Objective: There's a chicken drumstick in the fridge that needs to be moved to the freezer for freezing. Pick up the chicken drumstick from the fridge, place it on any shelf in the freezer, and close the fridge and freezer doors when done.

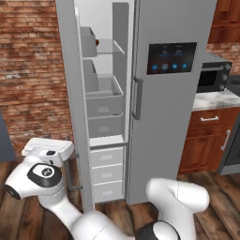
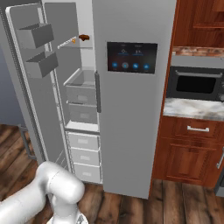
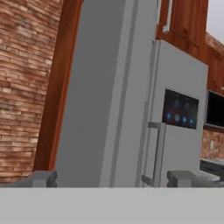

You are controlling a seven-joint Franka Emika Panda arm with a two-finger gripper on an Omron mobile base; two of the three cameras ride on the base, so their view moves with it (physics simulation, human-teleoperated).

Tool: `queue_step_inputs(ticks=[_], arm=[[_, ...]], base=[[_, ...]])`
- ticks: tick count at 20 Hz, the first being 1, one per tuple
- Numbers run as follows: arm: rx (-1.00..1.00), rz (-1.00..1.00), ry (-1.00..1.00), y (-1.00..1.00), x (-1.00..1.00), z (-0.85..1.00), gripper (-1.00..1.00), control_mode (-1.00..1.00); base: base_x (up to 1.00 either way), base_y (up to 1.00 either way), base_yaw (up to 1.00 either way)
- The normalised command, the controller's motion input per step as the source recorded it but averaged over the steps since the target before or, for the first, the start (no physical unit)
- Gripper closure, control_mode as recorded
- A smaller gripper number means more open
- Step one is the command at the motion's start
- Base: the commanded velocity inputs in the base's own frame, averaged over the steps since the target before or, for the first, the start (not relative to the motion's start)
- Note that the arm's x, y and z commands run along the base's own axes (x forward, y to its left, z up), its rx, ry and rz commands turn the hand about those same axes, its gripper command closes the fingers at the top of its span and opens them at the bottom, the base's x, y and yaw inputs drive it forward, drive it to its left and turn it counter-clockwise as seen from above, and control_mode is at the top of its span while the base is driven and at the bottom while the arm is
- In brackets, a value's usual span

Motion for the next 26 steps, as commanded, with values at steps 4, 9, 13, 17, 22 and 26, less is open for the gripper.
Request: queue_step_inputs(ticks=[4,9,13,17,22,26], arm=[[0.00,0.00,0.00,0.24,0.54,-0.18,-1.00,-1.00],[0.00,0.00,0.00,0.23,0.26,-0.12,-1.00,-1.00],[0.00,-0.03,0.00,0.02,0.55,-0.09,-1.00,-1.00],[0.00,-0.07,0.01,-0.03,0.46,0.00,-1.00,-1.00],[0.02,-0.08,0.00,-0.02,0.34,-0.04,-1.00,-1.00],[0.00,-0.10,0.00,0.00,0.33,-0.06,-1.00,-1.00]], base=[[0.00,0.00,0.00],[0.00,0.00,0.00],[0.00,0.00,0.00],[0.00,0.00,0.00],[0.00,0.00,0.00],[0.00,0.00,0.00]])
